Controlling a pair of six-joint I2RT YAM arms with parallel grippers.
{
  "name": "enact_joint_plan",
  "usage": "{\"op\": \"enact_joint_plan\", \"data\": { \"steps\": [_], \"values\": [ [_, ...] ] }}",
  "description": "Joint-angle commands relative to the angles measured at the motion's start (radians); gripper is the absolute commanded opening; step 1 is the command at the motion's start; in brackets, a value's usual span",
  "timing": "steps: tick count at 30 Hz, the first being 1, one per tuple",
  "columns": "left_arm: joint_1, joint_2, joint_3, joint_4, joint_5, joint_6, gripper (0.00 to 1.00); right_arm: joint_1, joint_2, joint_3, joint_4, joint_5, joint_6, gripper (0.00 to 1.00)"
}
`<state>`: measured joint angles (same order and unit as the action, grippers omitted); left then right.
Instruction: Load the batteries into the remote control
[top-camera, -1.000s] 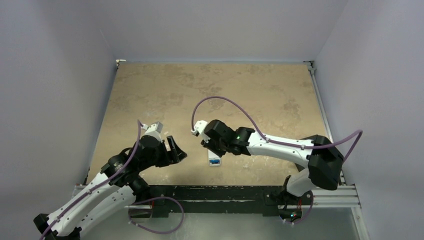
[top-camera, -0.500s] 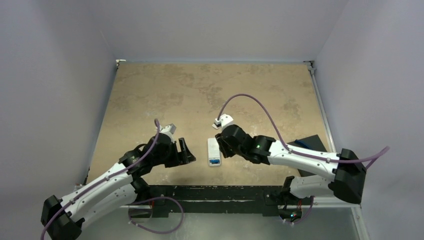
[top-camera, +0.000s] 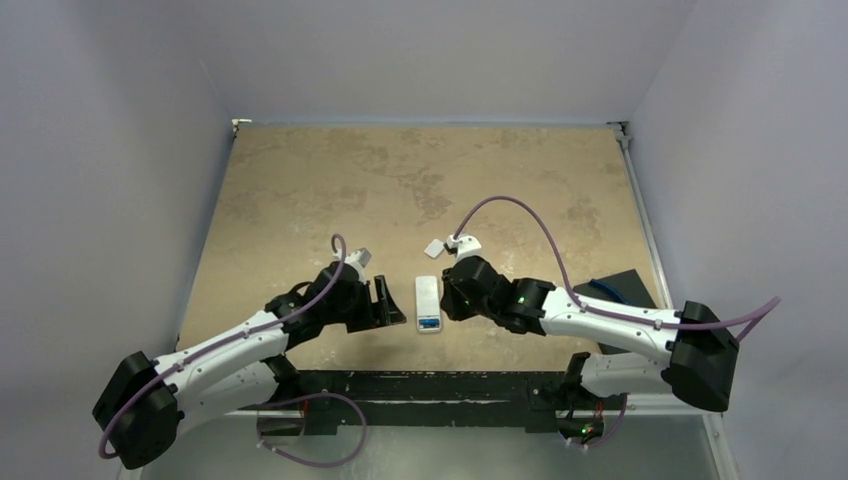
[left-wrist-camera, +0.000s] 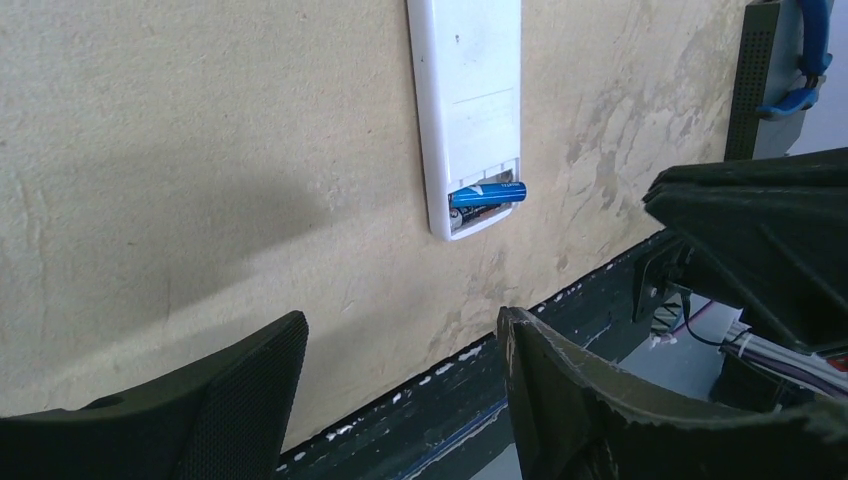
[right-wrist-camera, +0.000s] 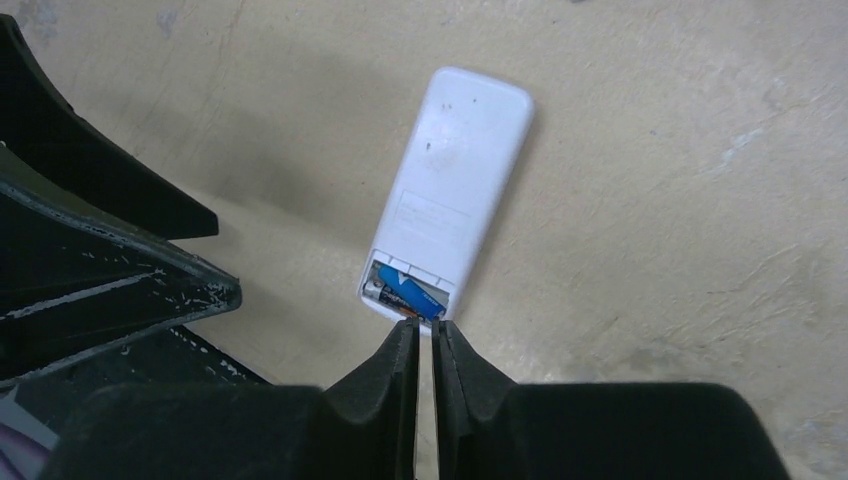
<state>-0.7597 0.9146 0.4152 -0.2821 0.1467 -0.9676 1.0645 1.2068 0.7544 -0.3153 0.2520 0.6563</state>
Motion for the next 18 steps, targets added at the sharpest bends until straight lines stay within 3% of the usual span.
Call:
{"op": "enact_joint_plan", "data": {
  "steps": [1, 8, 18],
  "values": [
    [-0.002, 0.047, -0.016, 0.125, 0.038, 0.012, 0.69, -0.003, -0.001, -0.048, 0.093, -0.059, 0.088, 0.17],
    [-0.002, 0.122, -0.032, 0.212, 0.06, 0.015, 0.68, -0.003, 0.016, -0.089, 0.133, -0.065, 0.145, 0.24],
    [-0.003, 0.223, -0.04, 0.322, 0.082, 0.029, 0.54, -0.003, 0.059, -0.11, 0.165, -0.038, 0.213, 0.27]
  ]
}}
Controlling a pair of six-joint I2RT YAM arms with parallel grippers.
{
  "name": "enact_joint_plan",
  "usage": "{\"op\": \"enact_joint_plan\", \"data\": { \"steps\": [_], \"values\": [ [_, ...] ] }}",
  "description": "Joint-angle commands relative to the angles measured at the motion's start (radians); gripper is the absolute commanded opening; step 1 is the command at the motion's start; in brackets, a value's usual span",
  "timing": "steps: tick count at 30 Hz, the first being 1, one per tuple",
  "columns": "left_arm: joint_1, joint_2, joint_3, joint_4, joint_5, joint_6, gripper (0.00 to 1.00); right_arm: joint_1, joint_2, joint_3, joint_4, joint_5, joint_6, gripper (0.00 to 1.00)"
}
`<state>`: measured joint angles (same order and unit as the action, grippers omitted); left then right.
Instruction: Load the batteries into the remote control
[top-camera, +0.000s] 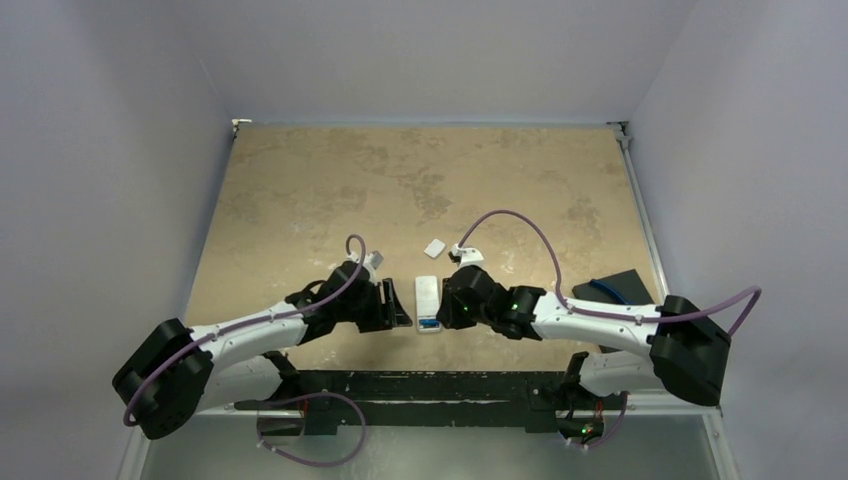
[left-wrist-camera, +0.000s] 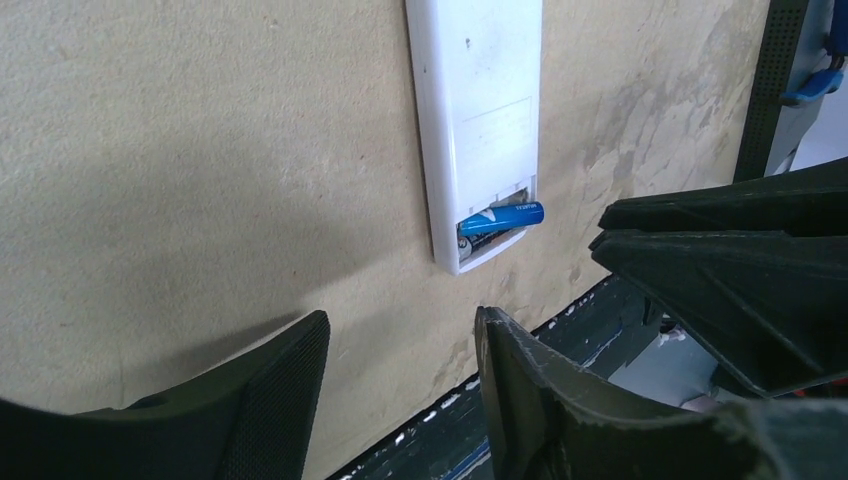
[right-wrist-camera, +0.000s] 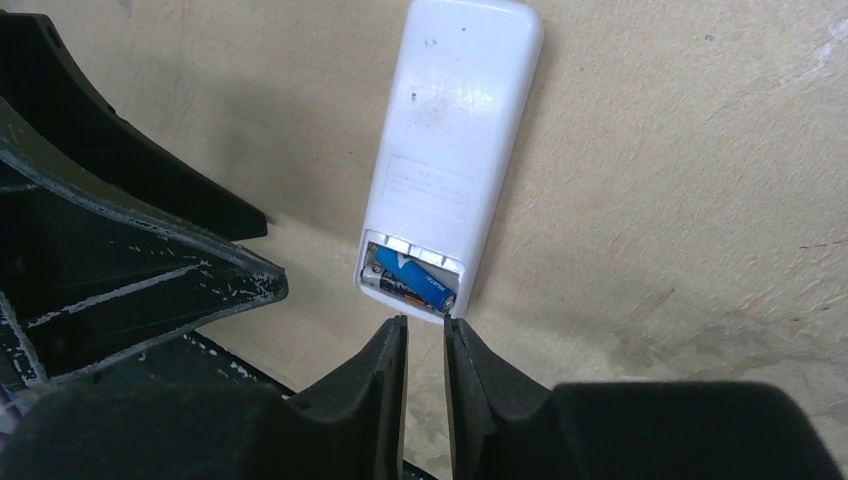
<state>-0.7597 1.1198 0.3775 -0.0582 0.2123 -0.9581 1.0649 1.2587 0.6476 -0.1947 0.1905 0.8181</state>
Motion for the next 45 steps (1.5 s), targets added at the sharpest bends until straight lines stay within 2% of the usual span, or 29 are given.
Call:
{"op": "enact_joint_plan", "data": {
  "steps": [1, 10, 45],
  "values": [
    [-0.002, 0.025, -0.002, 0.102, 0.015, 0.022, 0.52, -0.003, 0.014, -0.003, 0.046, 0.025, 0.056, 0.27],
    [-0.002, 0.069, -0.003, 0.134, 0.0, 0.026, 0.4, -0.003, 0.057, 0.0, 0.054, 0.03, 0.079, 0.26],
    [-0.003, 0.212, 0.026, 0.27, 0.066, 0.013, 0.29, -0.004, 0.125, 0.017, 0.085, 0.018, 0.084, 0.21]
  ]
}}
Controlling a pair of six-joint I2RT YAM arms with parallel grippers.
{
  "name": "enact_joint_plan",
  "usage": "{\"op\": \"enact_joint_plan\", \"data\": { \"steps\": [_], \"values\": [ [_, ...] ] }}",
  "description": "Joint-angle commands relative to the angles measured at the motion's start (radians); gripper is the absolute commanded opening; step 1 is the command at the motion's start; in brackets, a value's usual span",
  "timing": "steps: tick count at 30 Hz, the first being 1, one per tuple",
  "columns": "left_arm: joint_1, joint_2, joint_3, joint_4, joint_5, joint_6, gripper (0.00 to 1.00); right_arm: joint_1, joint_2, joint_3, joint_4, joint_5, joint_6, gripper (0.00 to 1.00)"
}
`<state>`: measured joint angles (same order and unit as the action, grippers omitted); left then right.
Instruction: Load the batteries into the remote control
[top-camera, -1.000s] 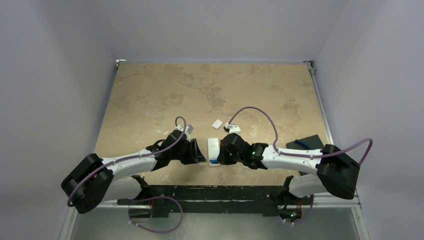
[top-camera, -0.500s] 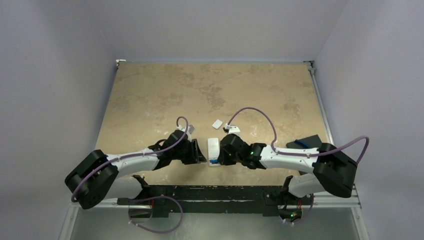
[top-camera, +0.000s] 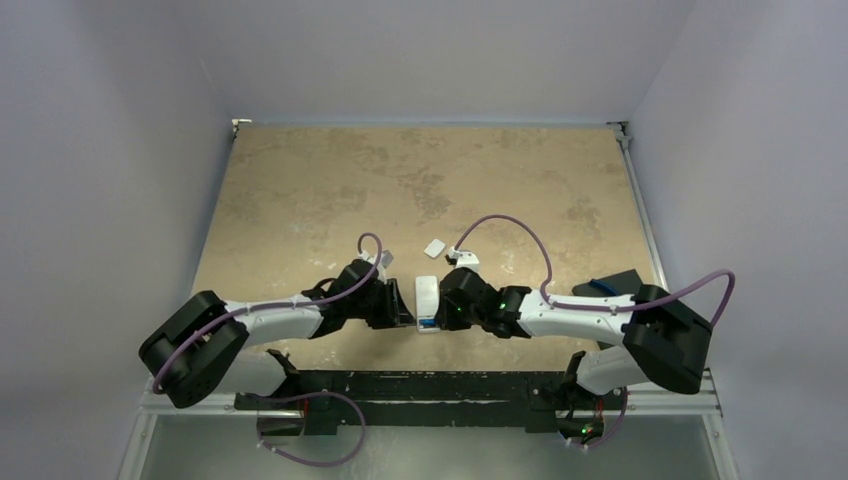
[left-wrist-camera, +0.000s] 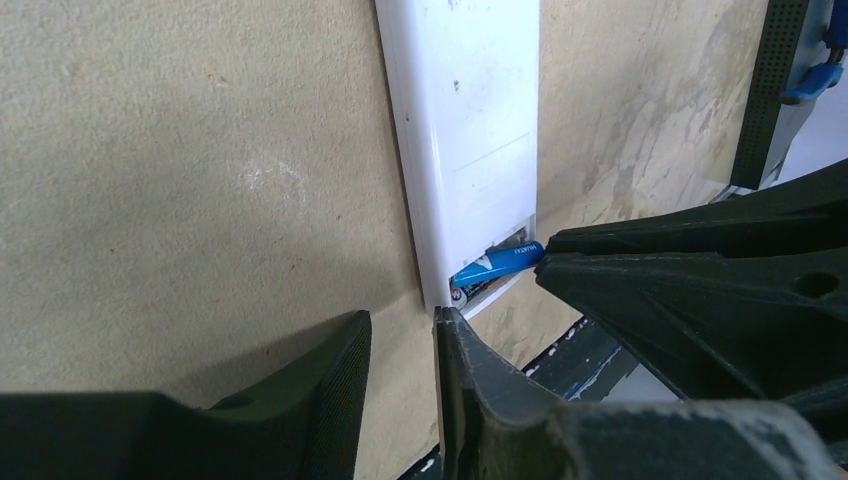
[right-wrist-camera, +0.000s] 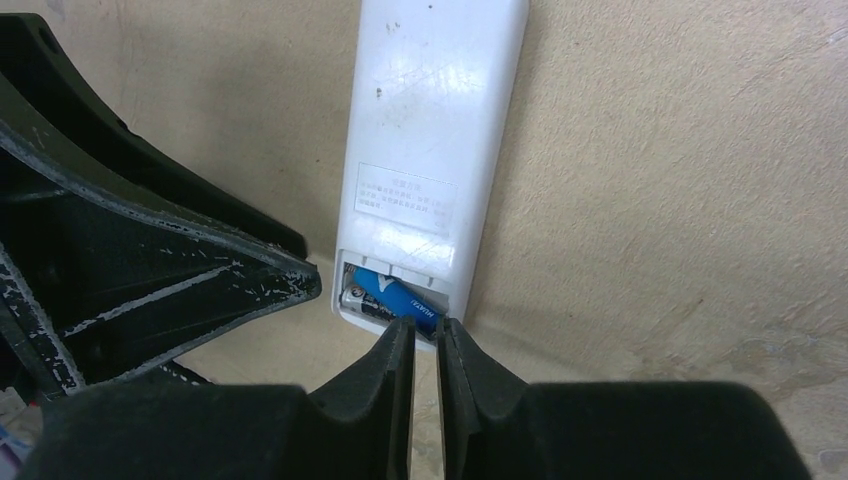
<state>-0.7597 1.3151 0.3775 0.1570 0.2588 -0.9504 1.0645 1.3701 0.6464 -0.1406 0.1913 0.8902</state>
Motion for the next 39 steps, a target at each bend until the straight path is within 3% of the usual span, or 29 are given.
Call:
{"op": "enact_joint_plan", "data": {
  "steps": [1, 12, 25, 39],
  "values": [
    [-0.003, 0.02, 0.027, 0.058, 0.021, 0.005, 0.28, -0.003, 0.017, 0.02, 0.031, 0.016, 0.012, 0.2],
    [-0.003, 0.049, 0.038, 0.069, 0.028, 0.004, 0.13, -0.003, 0.035, 0.024, 0.043, 0.004, 0.008, 0.2],
    [-0.021, 0.08, 0.059, 0.085, 0.028, 0.001, 0.08, -0.003, 0.062, 0.037, 0.065, -0.016, 0.006, 0.19],
    [-0.042, 0.105, 0.081, 0.104, 0.022, -0.007, 0.04, 0.011, 0.127, 0.084, -0.002, 0.021, -0.041, 0.1]
  ]
}}
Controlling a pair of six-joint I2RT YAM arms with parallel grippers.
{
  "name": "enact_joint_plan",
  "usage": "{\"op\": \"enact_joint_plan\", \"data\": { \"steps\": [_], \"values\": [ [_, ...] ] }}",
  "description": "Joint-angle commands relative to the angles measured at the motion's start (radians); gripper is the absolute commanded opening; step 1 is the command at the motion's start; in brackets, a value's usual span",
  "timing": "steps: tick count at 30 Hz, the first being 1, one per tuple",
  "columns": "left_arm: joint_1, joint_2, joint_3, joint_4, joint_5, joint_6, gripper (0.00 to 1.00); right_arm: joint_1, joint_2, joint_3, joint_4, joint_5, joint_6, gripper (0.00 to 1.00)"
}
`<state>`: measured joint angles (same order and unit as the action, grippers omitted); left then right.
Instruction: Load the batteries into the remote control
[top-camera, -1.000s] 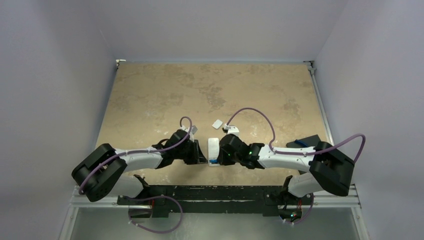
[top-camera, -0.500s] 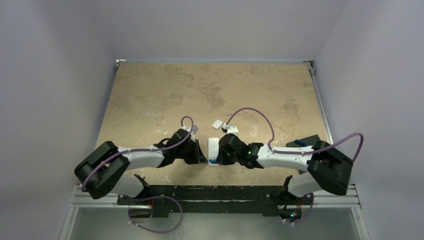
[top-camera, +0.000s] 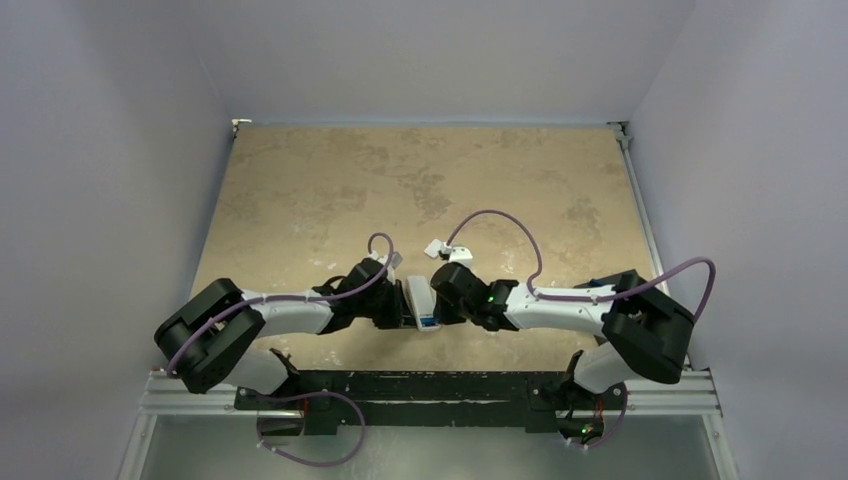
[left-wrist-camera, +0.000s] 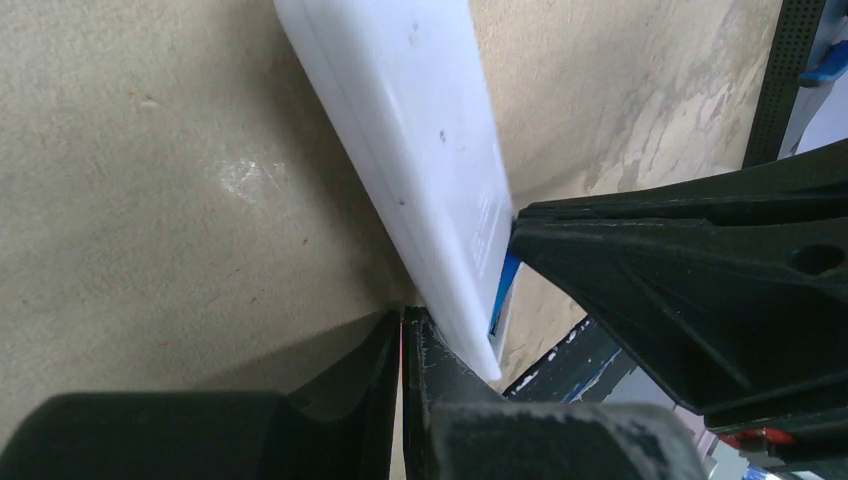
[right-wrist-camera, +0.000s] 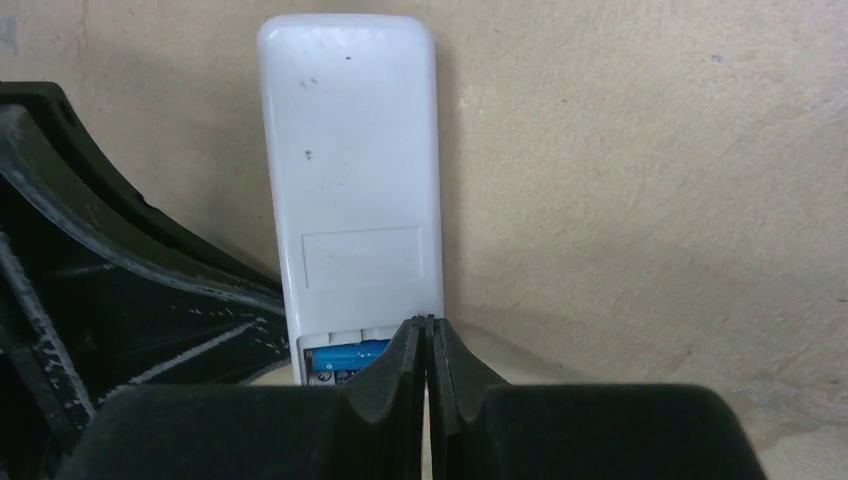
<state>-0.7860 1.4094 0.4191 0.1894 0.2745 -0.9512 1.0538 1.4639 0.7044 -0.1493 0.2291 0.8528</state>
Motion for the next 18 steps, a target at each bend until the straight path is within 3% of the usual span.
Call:
{"op": "enact_joint_plan", "data": {
  "steps": [1, 18],
  "values": [
    [-0.016, 0.01, 0.041, 0.071, 0.006, -0.006, 0.04, 0.026, 0.035, 0.028, 0.003, -0.016, -0.007, 0.1],
    [-0.016, -0.044, 0.029, 0.012, -0.024, 0.009, 0.03, 0.061, -0.051, 0.093, -0.155, 0.11, 0.016, 0.12]
  ]
}}
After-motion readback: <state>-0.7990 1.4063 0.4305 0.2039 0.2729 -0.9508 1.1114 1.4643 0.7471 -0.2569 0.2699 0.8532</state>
